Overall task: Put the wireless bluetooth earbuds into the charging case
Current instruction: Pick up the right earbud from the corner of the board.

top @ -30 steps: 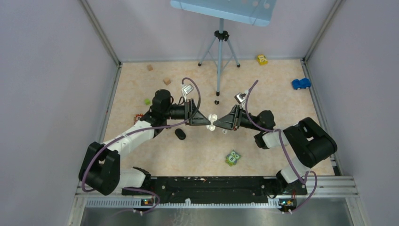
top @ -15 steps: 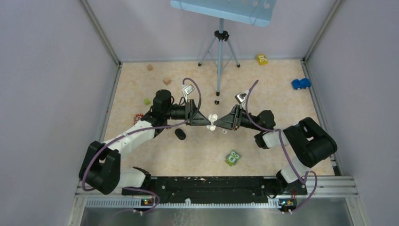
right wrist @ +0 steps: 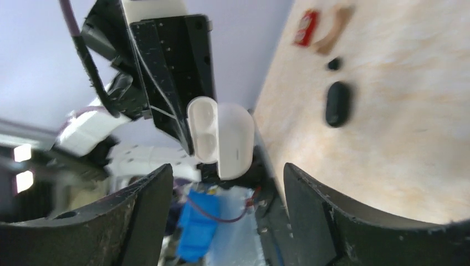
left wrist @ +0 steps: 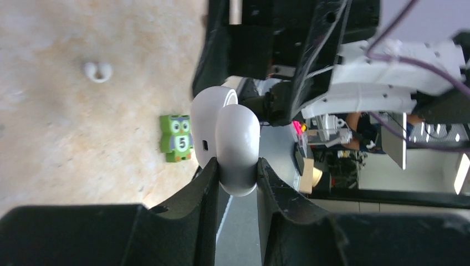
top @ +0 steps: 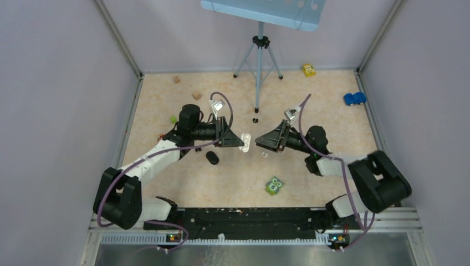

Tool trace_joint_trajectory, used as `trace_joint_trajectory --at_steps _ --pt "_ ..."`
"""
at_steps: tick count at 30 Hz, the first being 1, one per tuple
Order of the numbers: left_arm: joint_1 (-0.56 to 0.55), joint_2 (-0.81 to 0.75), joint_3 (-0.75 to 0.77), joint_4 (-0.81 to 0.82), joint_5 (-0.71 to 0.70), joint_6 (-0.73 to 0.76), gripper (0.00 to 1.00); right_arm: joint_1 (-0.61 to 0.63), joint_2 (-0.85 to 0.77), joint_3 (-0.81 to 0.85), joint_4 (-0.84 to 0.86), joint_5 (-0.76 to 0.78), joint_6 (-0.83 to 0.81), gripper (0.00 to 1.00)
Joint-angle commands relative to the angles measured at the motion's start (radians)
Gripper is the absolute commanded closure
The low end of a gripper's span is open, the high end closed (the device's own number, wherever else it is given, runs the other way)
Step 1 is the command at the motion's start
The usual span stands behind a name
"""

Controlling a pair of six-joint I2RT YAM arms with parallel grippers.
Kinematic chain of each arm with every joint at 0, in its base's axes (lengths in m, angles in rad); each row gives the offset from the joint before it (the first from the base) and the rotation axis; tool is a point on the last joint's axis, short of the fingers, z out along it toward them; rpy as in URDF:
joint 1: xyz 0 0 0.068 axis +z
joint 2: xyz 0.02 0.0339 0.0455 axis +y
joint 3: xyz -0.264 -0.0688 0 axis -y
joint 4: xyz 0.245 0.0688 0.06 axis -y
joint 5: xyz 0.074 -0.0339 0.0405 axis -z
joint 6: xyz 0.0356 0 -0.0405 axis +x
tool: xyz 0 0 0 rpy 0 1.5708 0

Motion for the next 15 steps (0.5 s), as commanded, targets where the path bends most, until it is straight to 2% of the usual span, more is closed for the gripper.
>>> trace_joint_trajectory --at_steps 1,3,6,10,15 --pt "0.086 -0.059 0.006 -0.097 -0.024 0.075 0.99 -0.064 -0.323 0.036 -0.781 0.254 -0.346 0.28" --pt "0.116 -0.071 -0.017 -0.105 -0.011 0.082 0.99 -0.064 -0.466 0.128 -1.194 0.526 -0.552 0.26" --pt "0.129 -0.065 -0.027 -0.142 -0.004 0.119 0.99 -0.064 -0.543 0.219 -1.483 0.778 -0.765 0.28" --pt "0.132 -0.044 -0.044 -0.147 0.020 0.128 1.00 -0.050 -0.412 0.336 -1.645 0.857 -0.903 0.44" --pt "0.135 -0.060 -0.036 -0.182 -0.002 0.141 1.00 -0.014 -0.300 0.374 -1.684 1.006 -0.891 0.49"
